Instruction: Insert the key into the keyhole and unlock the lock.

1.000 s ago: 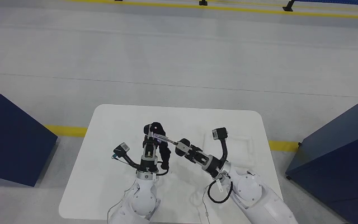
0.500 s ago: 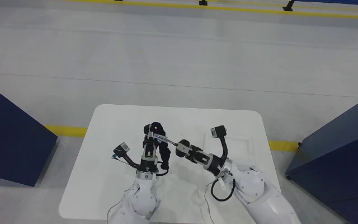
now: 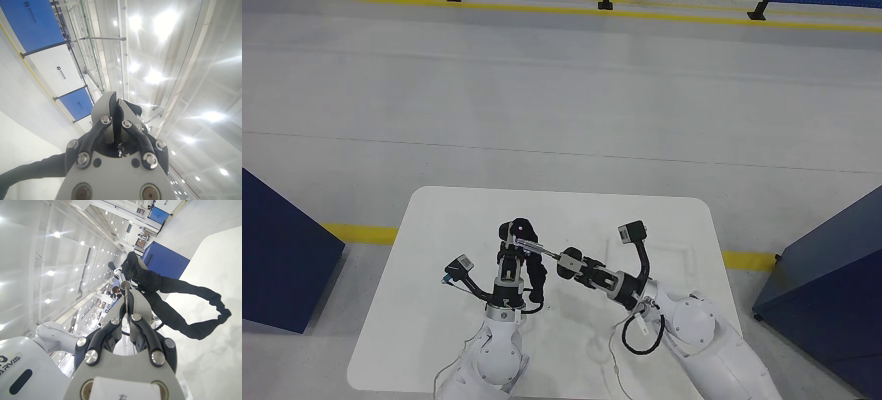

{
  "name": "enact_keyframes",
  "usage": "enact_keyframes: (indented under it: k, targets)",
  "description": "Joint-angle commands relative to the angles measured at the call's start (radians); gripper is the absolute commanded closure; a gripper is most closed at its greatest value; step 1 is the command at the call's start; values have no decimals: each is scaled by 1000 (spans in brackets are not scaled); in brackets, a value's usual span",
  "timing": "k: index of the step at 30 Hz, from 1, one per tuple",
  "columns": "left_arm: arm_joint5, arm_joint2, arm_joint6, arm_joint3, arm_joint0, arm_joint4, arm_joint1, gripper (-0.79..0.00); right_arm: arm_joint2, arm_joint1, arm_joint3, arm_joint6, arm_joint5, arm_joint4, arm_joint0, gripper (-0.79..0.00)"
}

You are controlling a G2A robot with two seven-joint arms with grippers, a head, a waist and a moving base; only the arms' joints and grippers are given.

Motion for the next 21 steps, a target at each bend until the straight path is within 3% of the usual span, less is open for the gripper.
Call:
enact_keyframes:
  k: [1, 21]
  targets:
    - [0, 0, 0, 0, 0, 0, 0, 0, 3, -1, 5, 14, -3, 9, 2, 0]
    - [32, -40, -123, -55, 41, -45, -6, 0, 23, -7, 22, 83, -6, 28, 9, 0]
